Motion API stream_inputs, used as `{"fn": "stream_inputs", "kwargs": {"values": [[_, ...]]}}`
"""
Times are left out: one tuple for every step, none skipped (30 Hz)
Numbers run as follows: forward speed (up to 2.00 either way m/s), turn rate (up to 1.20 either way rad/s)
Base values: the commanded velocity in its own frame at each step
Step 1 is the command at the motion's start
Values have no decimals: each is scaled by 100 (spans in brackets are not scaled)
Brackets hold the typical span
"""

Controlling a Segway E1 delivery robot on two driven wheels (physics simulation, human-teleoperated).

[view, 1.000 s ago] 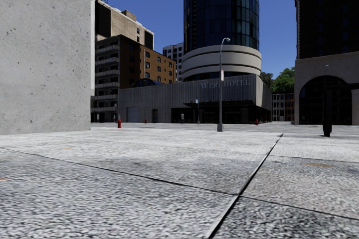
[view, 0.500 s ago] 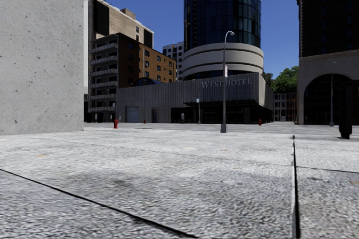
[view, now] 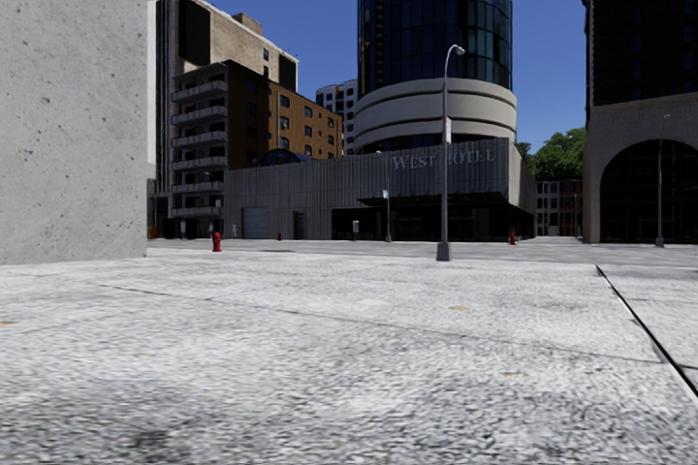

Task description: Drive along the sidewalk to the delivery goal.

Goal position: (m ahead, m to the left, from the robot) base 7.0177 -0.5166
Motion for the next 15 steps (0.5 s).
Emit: {"fn": "stream_inputs", "kwargs": {"values": [[200, 0], [200, 0], [200, 0], [200, 0], [200, 0], [200, 0], [200, 0], [200, 0], [200, 0], [200, 0], [200, 0], [200, 0], [200, 0], [200, 0], [200, 0]]}}
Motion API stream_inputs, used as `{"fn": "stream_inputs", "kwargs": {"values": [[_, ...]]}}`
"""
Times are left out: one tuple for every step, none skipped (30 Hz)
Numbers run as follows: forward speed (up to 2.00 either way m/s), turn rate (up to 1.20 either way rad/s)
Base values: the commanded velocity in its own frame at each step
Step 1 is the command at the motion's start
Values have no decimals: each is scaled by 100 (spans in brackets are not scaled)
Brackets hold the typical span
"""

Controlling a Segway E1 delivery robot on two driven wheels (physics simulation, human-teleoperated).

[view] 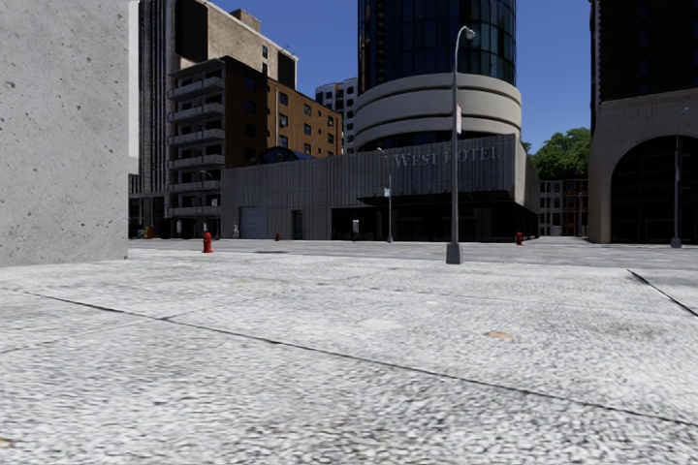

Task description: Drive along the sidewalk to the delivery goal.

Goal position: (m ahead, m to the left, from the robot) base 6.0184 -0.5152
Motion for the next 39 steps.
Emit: {"fn": "stream_inputs", "kwargs": {"values": [[200, 0], [200, 0], [200, 0], [200, 0], [200, 0], [200, 0], [200, 0], [200, 0], [200, 0], [200, 0], [200, 0], [200, 0], [200, 0], [200, 0], [200, 0], [200, 0], [200, 0], [200, 0], [200, 0], [200, 0], [200, 0], [200, 0], [200, 0], [200, 0], [200, 0], [200, 0], [200, 0], [200, 0], [200, 0], [200, 0], [200, 0], [200, 0], [200, 0], [200, 0], [200, 0], [200, 0], [200, 0], [200, 0], [200, 0]]}}
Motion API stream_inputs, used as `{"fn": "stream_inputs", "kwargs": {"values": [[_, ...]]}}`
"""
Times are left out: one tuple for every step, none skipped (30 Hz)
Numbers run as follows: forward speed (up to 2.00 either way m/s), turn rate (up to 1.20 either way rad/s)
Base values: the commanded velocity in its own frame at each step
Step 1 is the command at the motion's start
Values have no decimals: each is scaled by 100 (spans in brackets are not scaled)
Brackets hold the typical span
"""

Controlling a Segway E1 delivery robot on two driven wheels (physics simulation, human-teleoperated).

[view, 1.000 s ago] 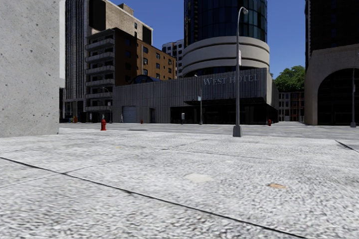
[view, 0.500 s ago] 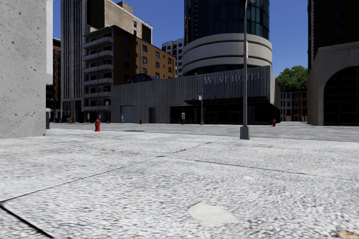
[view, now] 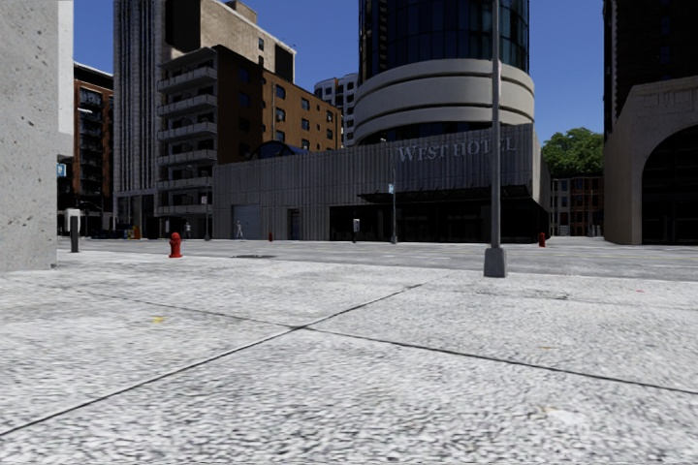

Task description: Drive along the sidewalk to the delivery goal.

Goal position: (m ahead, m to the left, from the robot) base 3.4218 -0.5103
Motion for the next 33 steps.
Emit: {"fn": "stream_inputs", "kwargs": {"values": [[200, 0], [200, 0], [200, 0], [200, 0], [200, 0], [200, 0], [200, 0], [200, 0], [200, 0], [200, 0], [200, 0], [200, 0], [200, 0], [200, 0], [200, 0], [200, 0], [200, 0], [200, 0], [200, 0], [200, 0], [200, 0], [200, 0], [200, 0], [200, 0], [200, 0], [200, 0], [200, 0], [200, 0], [200, 0], [200, 0], [200, 0], [200, 0], [200, 0]]}}
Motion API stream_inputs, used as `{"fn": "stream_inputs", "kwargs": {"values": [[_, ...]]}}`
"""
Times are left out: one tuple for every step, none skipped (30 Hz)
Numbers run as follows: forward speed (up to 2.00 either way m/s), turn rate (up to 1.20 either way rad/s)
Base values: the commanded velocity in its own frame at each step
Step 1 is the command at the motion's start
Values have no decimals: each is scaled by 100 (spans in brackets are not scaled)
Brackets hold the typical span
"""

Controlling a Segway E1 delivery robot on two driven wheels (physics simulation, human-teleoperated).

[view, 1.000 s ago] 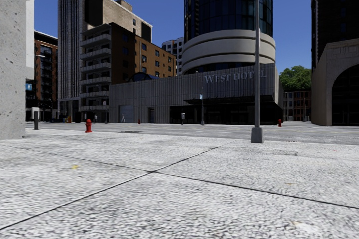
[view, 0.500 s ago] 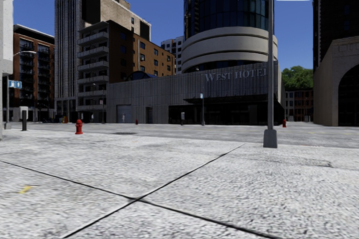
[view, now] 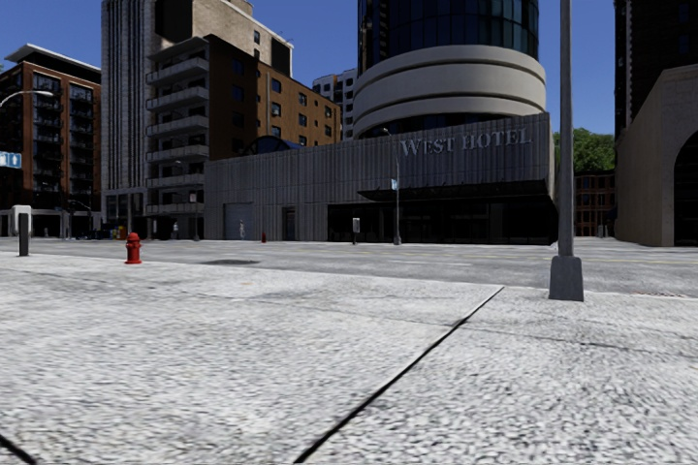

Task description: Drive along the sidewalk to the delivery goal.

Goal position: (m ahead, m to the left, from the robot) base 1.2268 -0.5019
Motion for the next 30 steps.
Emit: {"fn": "stream_inputs", "kwargs": {"values": [[200, 0], [200, 0], [200, 0], [200, 0], [200, 0], [200, 0], [200, 0], [200, 0], [200, 0], [200, 0], [200, 0], [200, 0], [200, 0], [200, 0], [200, 0], [200, 0], [200, 0], [200, 0], [200, 0], [200, 0], [200, 0], [200, 0], [198, 0], [190, 0], [171, 0], [146, 0], [118, 0], [82, 0], [0, 0], [0, 0]]}}
